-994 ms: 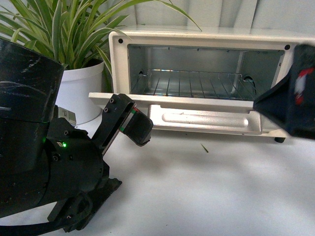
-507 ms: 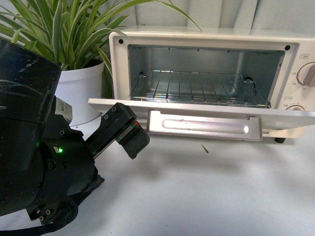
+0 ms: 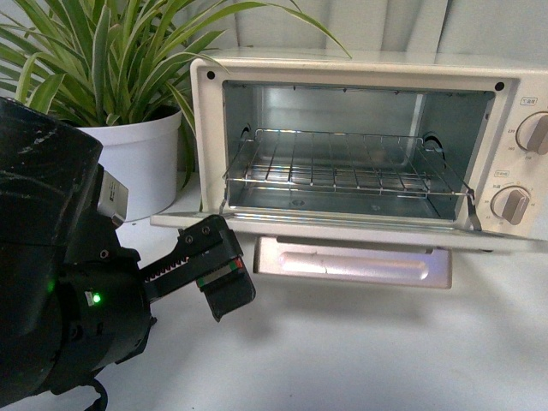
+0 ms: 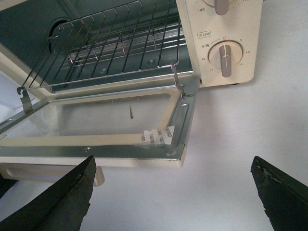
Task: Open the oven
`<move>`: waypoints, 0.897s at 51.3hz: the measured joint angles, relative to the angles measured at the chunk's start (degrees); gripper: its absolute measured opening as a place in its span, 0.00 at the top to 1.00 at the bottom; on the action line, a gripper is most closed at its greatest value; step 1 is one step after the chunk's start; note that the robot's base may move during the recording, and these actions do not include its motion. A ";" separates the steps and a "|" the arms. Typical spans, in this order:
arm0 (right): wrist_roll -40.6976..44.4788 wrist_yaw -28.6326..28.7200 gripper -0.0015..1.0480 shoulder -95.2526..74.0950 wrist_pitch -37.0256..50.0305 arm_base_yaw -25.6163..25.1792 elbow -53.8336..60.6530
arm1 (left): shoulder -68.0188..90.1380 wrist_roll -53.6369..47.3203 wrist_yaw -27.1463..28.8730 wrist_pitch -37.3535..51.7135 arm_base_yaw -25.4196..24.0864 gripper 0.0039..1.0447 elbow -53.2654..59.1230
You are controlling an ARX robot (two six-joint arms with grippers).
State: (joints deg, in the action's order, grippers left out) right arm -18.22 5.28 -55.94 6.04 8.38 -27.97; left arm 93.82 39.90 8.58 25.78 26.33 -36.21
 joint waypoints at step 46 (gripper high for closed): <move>0.22 -0.13 0.09 -0.04 0.76 1.90 1.64 | -0.57 -31.58 12.28 -1.46 3.52 0.06 2.89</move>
State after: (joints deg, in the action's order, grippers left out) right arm -18.00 5.15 -55.99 6.81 10.28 -26.33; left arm 93.25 8.32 20.86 24.32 29.85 -33.32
